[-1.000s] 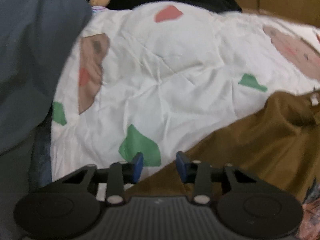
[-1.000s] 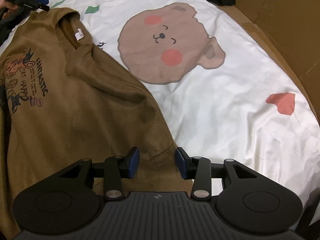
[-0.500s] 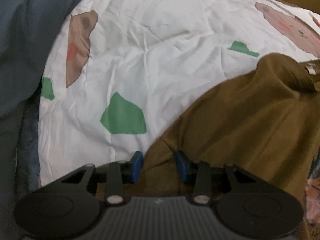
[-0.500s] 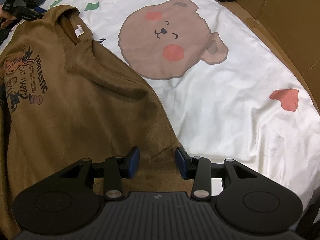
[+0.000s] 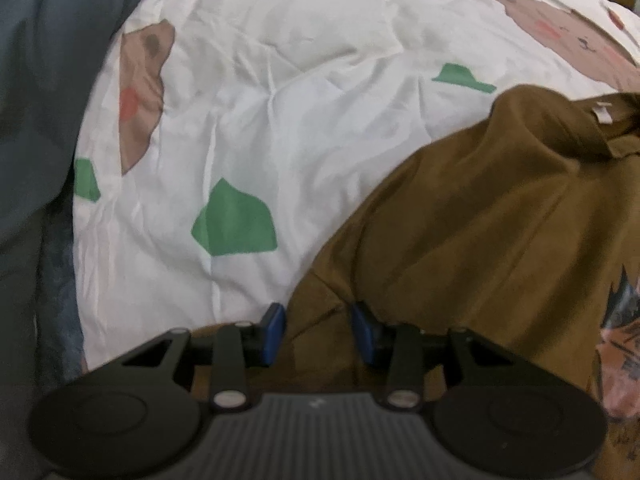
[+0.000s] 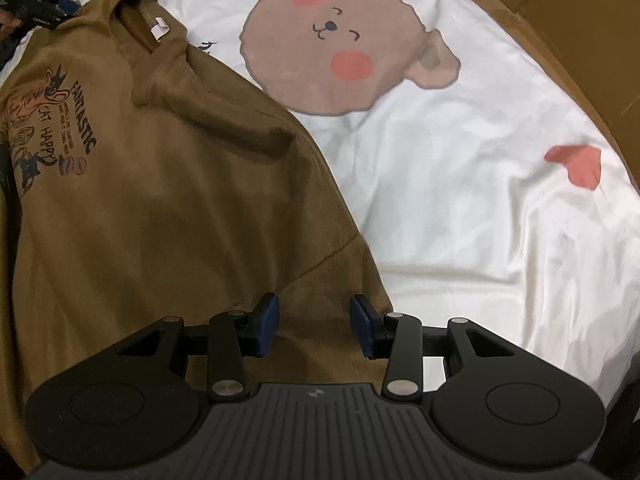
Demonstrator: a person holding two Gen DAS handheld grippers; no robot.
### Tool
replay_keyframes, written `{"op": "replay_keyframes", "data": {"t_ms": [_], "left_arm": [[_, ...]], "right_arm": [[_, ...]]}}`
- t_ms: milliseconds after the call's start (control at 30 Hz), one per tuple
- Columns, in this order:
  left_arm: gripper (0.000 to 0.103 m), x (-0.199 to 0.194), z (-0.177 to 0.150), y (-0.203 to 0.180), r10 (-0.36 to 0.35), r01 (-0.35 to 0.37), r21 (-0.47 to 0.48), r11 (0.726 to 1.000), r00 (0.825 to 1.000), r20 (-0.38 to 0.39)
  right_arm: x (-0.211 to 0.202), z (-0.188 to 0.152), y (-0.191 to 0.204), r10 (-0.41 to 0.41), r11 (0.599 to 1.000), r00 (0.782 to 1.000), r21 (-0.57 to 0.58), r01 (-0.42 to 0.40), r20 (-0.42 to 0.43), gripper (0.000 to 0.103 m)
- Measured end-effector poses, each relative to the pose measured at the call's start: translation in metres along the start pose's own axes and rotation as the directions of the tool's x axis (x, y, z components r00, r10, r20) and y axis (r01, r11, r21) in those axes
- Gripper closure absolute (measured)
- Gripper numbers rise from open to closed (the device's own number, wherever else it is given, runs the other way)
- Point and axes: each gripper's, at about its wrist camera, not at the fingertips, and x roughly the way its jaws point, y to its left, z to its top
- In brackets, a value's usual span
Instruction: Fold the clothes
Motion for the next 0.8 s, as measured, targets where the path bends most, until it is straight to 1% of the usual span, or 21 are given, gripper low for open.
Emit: {"op": "replay_keyframes", "data": {"t_ms": [100, 200, 233, 267, 300, 333, 433, 500, 533, 633, 700, 733, 767, 800], "left_arm": [[0.062, -0.007, 0.008, 0.011, -0.004, 0.007, -0.053, 0.999, 0.999, 0.050], [0.062, -0.008, 0.015, 0.015, 0.006, 0.000, -0.083, 0.997, 0.997, 0.078], [0.065, -0.007, 0.017, 0.015, 0.006, 0.002, -0.091, 0.996, 0.997, 0.082], [0.073, -0.006, 0.018, 0.015, 0.003, 0.005, -0.096, 0.995, 0.996, 0.084], [0.078, -0.004, 0.019, 0.015, 0.001, 0.008, -0.101, 0.995, 0.996, 0.086], [0.083, -0.001, 0.021, 0.014, -0.002, 0.010, -0.095, 0.995, 0.997, 0.081], [0.084, 0.009, 0.024, 0.004, -0.004, 0.006, -0.040, 0.999, 0.999, 0.050], [0.085, 0.015, 0.022, -0.005, -0.001, 0.001, -0.005, 1.000, 1.000, 0.025], [0.087, 0.016, 0.020, -0.008, 0.006, -0.006, 0.007, 1.000, 1.000, 0.020], [0.087, 0.019, 0.015, -0.014, 0.022, -0.022, 0.029, 0.999, 1.000, 0.009], [0.086, 0.020, 0.011, -0.014, 0.026, -0.026, 0.008, 1.000, 1.000, 0.006], [0.086, 0.021, 0.009, -0.014, 0.026, -0.026, -0.008, 1.000, 1.000, 0.008], [0.086, 0.021, 0.007, -0.014, 0.026, -0.026, -0.016, 1.000, 1.000, 0.008], [0.086, 0.021, 0.007, -0.014, 0.026, -0.025, -0.020, 0.999, 1.000, 0.007]], "right_arm": [[-0.004, 0.003, -0.002, 0.008, 1.000, 1.000, -0.002, -0.008, 0.002, 0.059], [-0.011, 0.007, -0.007, 0.030, 1.000, 0.999, 0.008, -0.030, 0.027, 0.059], [-0.015, 0.009, -0.010, 0.041, 0.999, 0.998, 0.019, -0.042, 0.047, 0.059], [-0.017, 0.011, -0.012, 0.039, 0.999, 0.997, 0.030, -0.041, 0.063, 0.059], [-0.019, 0.012, -0.015, 0.038, 0.998, 0.996, 0.040, -0.041, 0.079, 0.059], [-0.020, 0.013, -0.016, 0.035, 0.998, 0.995, 0.048, -0.039, 0.090, 0.059], [-0.021, 0.017, -0.019, 0.015, 0.998, 0.990, 0.055, -0.023, 0.137, 0.059], [-0.017, 0.021, -0.018, -0.002, 0.999, 0.989, 0.046, -0.005, 0.145, 0.059], [-0.013, 0.023, -0.017, -0.011, 0.999, 0.990, 0.044, 0.005, 0.142, 0.059], [-0.004, 0.028, -0.017, -0.029, 0.998, 0.990, 0.064, 0.020, 0.141, 0.061], [0.000, 0.028, -0.017, -0.031, 0.997, 0.989, 0.075, 0.020, 0.144, 0.066], [0.005, 0.029, -0.016, -0.028, 0.997, 0.991, 0.068, 0.019, 0.130, 0.072], [0.008, 0.029, -0.015, -0.029, 0.998, 0.992, 0.062, 0.022, 0.121, 0.077], [0.011, 0.029, -0.014, -0.032, 0.998, 0.993, 0.057, 0.026, 0.113, 0.078]]}}
